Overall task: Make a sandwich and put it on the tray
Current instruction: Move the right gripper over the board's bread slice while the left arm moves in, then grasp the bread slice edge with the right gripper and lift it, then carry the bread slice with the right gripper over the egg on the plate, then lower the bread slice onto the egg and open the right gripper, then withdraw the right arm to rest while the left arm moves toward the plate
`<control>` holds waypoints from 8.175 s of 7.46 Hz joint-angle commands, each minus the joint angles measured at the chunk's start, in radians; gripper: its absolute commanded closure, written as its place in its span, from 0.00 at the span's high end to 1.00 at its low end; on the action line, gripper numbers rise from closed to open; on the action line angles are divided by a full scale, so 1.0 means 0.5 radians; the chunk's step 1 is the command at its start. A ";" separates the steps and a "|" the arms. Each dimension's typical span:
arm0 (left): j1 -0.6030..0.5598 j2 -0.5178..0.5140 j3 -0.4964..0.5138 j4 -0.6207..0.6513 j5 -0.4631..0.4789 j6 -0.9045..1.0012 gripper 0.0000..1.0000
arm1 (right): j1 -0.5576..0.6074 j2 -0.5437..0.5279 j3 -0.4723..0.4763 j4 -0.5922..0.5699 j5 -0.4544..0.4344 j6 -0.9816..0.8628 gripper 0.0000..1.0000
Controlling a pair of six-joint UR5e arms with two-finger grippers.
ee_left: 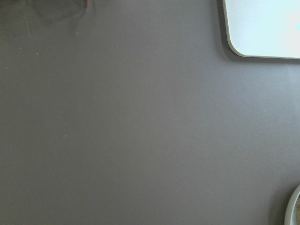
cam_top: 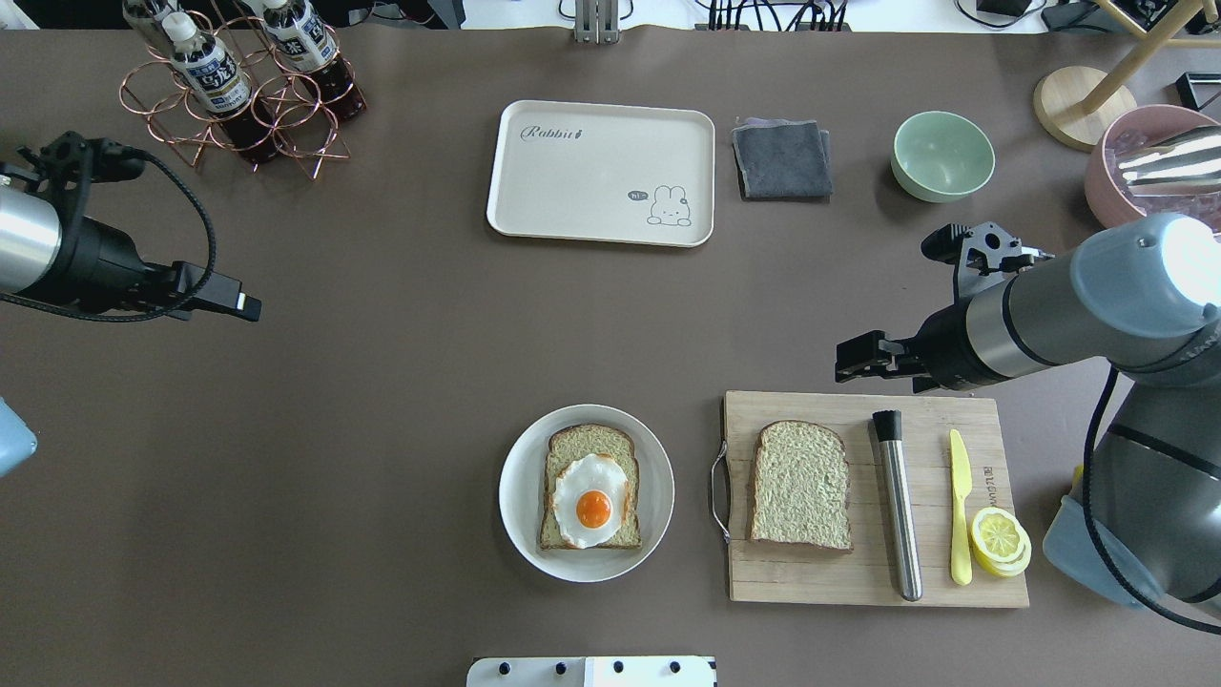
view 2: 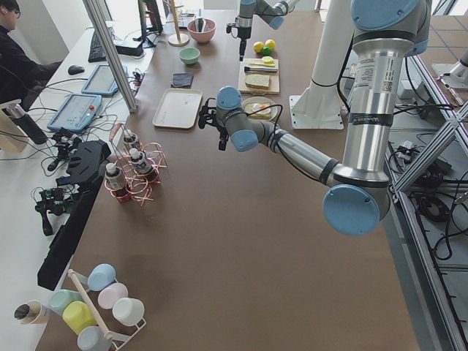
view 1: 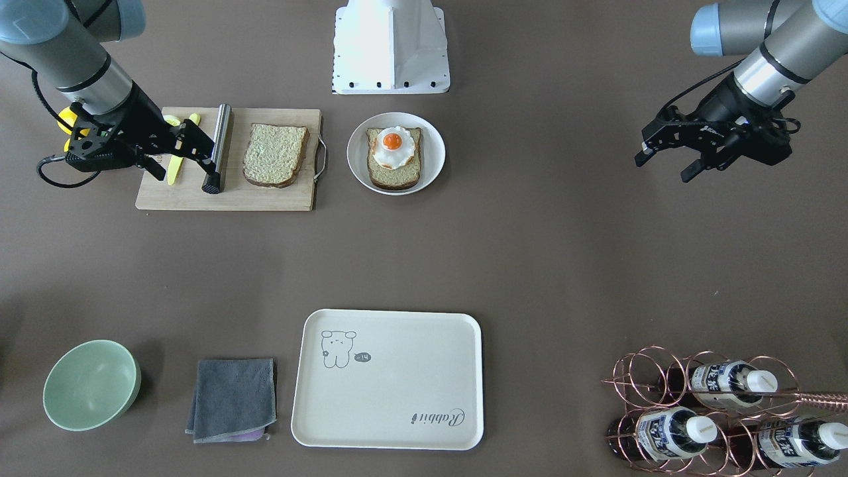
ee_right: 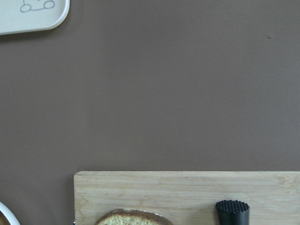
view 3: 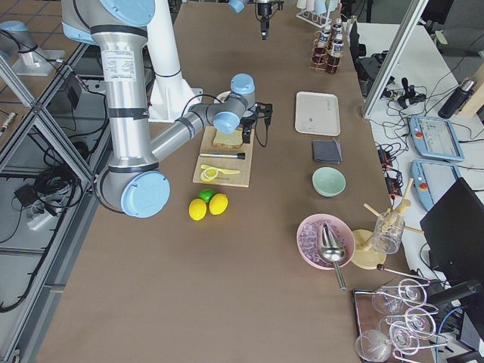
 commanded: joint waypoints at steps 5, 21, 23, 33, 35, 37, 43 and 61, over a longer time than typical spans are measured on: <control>0.212 -0.130 0.012 0.000 0.202 -0.161 0.98 | -0.438 -0.072 -0.100 0.314 -0.429 0.365 0.79; 0.242 -0.124 0.015 0.000 0.270 -0.155 0.98 | -0.619 -0.170 -0.137 0.505 -0.671 0.567 0.00; 0.242 -0.124 0.015 -0.003 0.270 -0.155 0.98 | -0.626 -0.167 -0.107 0.505 -0.690 0.567 0.00; 0.242 -0.106 0.018 -0.065 0.267 -0.164 0.98 | -0.603 0.246 -0.024 0.505 -0.512 0.613 0.00; 0.242 -0.084 0.015 -0.077 0.264 -0.168 0.98 | -0.803 0.391 -0.128 0.505 -0.723 0.610 0.00; 0.242 -0.078 0.027 -0.080 0.264 -0.171 0.98 | -0.852 0.535 -0.244 0.505 -0.764 0.601 0.00; 0.245 -0.078 0.052 -0.080 0.267 -0.161 0.98 | -0.791 0.579 -0.364 0.514 -0.764 0.509 0.00; 0.555 -0.311 0.079 -0.157 0.445 -0.493 0.98 | 0.217 0.343 -0.254 -0.166 0.046 -0.038 1.00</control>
